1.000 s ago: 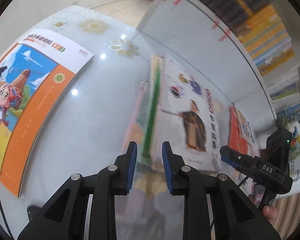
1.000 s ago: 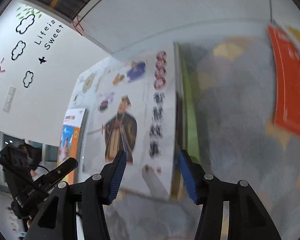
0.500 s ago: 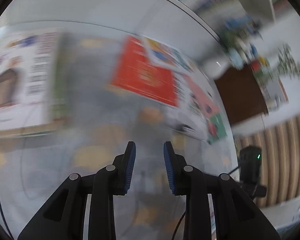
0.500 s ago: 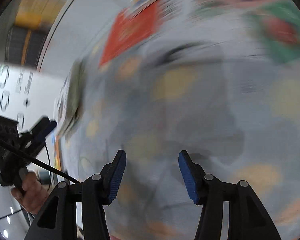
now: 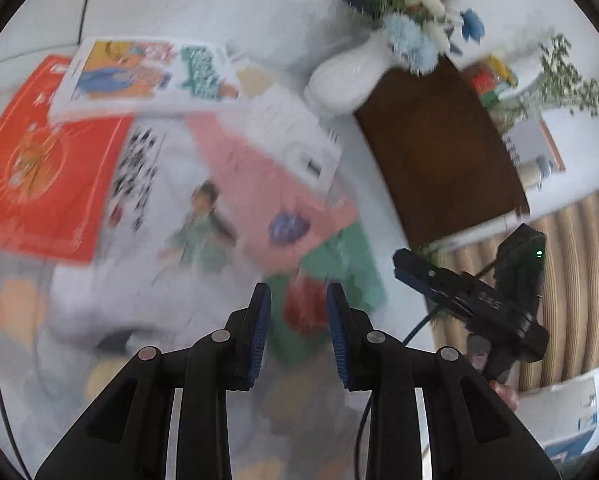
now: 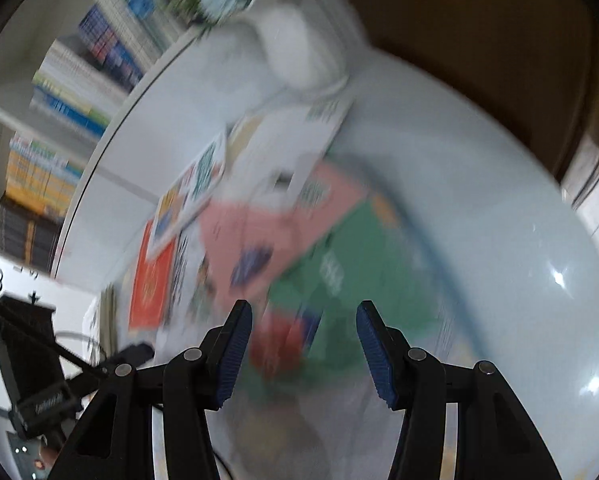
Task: Organize books
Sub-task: 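Move the open left gripper back over the books on the bed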
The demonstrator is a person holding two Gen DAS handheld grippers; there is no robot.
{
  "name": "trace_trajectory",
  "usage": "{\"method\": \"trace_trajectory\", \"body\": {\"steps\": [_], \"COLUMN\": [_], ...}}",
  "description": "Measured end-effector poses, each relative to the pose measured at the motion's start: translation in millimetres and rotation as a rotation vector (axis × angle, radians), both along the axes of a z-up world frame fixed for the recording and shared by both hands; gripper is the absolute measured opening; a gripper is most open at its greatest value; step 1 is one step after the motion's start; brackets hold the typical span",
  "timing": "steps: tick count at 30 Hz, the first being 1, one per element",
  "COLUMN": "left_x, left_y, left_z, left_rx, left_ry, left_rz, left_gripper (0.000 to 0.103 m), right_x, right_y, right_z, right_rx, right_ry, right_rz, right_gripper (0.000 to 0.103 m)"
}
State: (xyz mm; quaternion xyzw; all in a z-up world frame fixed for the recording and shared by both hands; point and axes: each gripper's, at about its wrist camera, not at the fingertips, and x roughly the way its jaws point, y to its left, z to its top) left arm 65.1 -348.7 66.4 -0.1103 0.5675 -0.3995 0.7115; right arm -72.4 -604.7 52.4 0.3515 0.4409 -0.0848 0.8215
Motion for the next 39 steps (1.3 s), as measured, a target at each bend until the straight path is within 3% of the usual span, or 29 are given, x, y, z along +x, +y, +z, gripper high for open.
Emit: {"method": "trace_trajectory", "body": {"steps": [4, 7, 12, 20, 24, 28, 35, 38, 39], "left_x": [21, 39, 68, 89, 94, 93, 77, 55, 47], "left_y": [-29, -50, -78, -98, -92, -79, -37, -23, -25], "left_z": [1, -1, -22, -47, -56, -56, -49, -46, -46], "left_rx": [0.002, 0.023, 0.051, 0.072, 0.055, 0.057, 0.149, 0.037, 0.059], "left_ry": [-0.003, -0.041, -0.024, 0.021, 0.051, 0.039, -0.030, 0.039, 0.034], "left_rz": [0.034, 0.044, 0.060, 0.077, 0.071, 0.087, 0.071, -0.020, -0.045], "left_gripper": [0.026, 0.026, 0.026, 0.026, 0.026, 0.026, 0.026, 0.026, 0.026], "right_x": [40, 68, 109, 161, 171, 158, 100, 74, 61], "right_y": [-34, -57, -94, -128, -124, -114, -61, -24, -5], "right_z": [-6, -13, -29, -54, -53, -48, -14, -11, -17], "right_rx": [-0.017, -0.030, -0.017, -0.006, -0.027, 0.054, 0.048, 0.091, 0.150], "right_ry": [-0.021, -0.034, -0.050, -0.066, -0.065, -0.080, -0.123, -0.110, -0.091], "right_rz": [-0.052, -0.077, -0.146, -0.122, -0.062, 0.037, 0.182, 0.277, 0.322], "right_gripper": [0.051, 0.038, 0.038, 0.038, 0.041, 0.041, 0.044, 0.044, 0.044]}}
